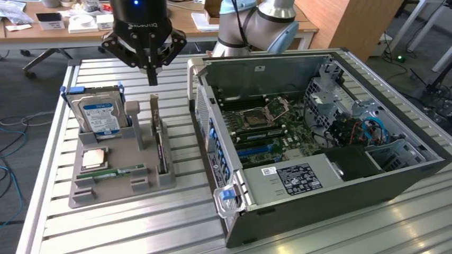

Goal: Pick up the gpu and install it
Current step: 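Reach for the gpu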

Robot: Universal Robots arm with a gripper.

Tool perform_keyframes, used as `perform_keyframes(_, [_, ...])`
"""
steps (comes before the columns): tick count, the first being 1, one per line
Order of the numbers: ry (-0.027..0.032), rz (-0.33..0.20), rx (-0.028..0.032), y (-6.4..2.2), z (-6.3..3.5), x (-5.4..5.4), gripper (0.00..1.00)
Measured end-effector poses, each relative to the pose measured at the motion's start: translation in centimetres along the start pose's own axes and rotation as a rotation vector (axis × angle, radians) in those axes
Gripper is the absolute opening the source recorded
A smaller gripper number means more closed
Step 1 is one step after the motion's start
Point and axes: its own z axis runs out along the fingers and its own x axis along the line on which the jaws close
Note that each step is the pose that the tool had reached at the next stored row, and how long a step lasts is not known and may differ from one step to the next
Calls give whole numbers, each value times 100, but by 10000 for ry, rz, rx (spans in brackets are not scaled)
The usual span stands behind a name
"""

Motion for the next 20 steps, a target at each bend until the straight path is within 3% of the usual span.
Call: perform_keyframes(20, [0,0,0,-7,-3,98,11])
